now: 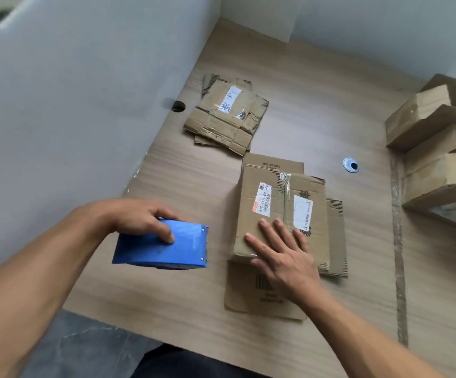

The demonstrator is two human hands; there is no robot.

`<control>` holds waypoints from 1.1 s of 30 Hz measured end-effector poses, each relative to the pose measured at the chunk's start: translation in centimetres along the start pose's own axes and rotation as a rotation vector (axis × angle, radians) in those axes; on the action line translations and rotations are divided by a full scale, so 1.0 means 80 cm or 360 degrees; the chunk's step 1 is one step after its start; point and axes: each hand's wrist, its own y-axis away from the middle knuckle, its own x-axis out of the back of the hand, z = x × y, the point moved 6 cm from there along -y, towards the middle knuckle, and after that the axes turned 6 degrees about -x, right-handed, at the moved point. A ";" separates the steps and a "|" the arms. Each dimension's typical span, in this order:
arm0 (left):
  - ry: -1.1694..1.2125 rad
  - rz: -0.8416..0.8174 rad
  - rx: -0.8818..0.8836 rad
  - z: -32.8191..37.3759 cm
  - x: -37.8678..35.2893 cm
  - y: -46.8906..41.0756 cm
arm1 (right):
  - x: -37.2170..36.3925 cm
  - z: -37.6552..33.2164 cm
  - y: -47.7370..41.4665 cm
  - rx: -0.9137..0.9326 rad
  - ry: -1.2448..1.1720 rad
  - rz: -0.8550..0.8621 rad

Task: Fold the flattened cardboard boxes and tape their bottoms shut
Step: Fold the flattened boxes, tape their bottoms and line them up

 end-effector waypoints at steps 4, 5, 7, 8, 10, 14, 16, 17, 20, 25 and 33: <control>-0.0114 -0.0043 0.0104 -0.006 -0.002 -0.021 | 0.001 0.000 0.000 -0.0004 0.0004 -0.0026; -0.0119 -0.0038 0.0127 -0.005 -0.004 -0.028 | 0.000 0.001 0.001 -0.0006 -0.0003 -0.0032; -0.0118 -0.0028 0.0154 -0.005 -0.008 -0.039 | -0.001 0.003 0.002 -0.0010 -0.0017 -0.0031; -0.0126 -0.0033 0.0159 -0.005 -0.011 -0.045 | -0.001 0.003 0.002 -0.0012 -0.0014 -0.0036; -0.0133 -0.0049 0.0161 -0.005 -0.016 -0.057 | -0.001 0.002 0.002 -0.0013 -0.0007 -0.0055; -0.0122 -0.0071 0.0103 -0.002 -0.025 -0.078 | -0.001 0.005 0.002 -0.0025 -0.0050 -0.0070; -0.0115 -0.0110 0.0057 0.003 -0.030 -0.086 | 0.000 0.004 0.003 -0.0037 -0.0084 -0.0086; -0.0131 -0.0123 0.0042 0.006 -0.031 -0.089 | 0.001 0.004 0.003 -0.0043 -0.0095 -0.0095; -0.0207 -0.0106 0.0010 0.020 -0.028 -0.093 | 0.003 0.004 0.000 -0.0040 -0.0101 -0.0131; -0.0706 0.0075 0.0004 0.069 -0.030 -0.090 | 0.007 -0.002 0.003 -0.0058 -0.0135 -0.0192; -0.0861 0.0563 0.0177 0.085 -0.061 -0.077 | 0.014 -0.033 -0.011 -0.0148 -0.0277 0.0011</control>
